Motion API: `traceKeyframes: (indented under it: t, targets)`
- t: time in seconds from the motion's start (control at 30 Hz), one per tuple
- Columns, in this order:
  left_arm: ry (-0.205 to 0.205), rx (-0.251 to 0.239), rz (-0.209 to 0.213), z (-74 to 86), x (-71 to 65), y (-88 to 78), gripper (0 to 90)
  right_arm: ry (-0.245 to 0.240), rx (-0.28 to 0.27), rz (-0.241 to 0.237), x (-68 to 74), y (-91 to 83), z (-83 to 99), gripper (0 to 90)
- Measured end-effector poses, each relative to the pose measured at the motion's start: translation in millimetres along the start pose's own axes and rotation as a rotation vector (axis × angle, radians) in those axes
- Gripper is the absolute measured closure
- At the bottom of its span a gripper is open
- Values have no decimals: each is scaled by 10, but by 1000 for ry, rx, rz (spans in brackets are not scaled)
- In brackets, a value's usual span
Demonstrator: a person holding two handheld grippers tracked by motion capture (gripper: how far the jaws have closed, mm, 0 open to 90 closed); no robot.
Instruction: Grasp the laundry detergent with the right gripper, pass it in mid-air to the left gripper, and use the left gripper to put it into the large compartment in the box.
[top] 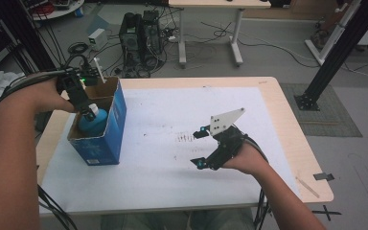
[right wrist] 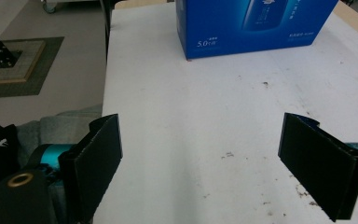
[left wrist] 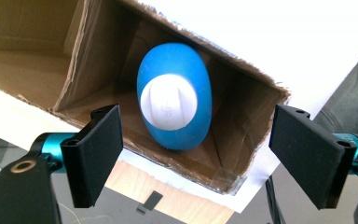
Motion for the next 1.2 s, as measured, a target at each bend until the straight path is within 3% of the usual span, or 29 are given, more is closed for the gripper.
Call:
traceKeyframes:
  t: [0.03, 0.1, 0.2, 0.23, 0.27, 0.3, 0.33, 0.43, 0.67, 0.9, 1.2]
  targets:
    - [21, 20, -12, 14, 19, -27, 165, 3, 2, -4, 2, -2, 0, 127]
    - [13, 4, -19, -1, 4, -58, 160, 10, 6, -7, 4, -10, -3, 127]
    - [45, 5, -29, -13, -26, -119, 160, 0, 17, 0, -18, -31, -8, 127]
    - [31, -15, -26, -36, -57, -129, 160, 1, 23, 5, -24, -47, -9, 127]
    - [66, 9, -38, -31, -57, -162, 160, 8, 30, 6, -28, -70, -10, 127]
    - [50, -15, -30, -63, -99, -166, 159, 4, 37, 1, -35, -94, -12, 127]
    - [80, -1, -31, -70, -111, -190, 159, 9, 47, 6, -47, -121, -10, 127]
    - [115, 3, -53, -125, -153, -250, 160, 7, 68, 19, -101, -207, -7, 127]
    - [162, 2, -62, -303, -288, -331, 159, 15, 152, 48, -235, -390, 56, 127]
    - [219, 7, -62, -473, -388, -416, 159, 33, 238, 37, -321, -558, 80, 127]
    - [282, 50, -44, -759, -565, -318, 160, 28, 398, 40, -536, -680, 130, 127]
Point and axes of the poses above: each handheld gripper's, and its own axes: y roughly forward along the jaws, z roughly out of its underside, x roughly to its left, the point moved 7 cm from there along y, roughly forward along the jaws, and after that the axes turned 14 degrees about x, right-handed, at the moved point
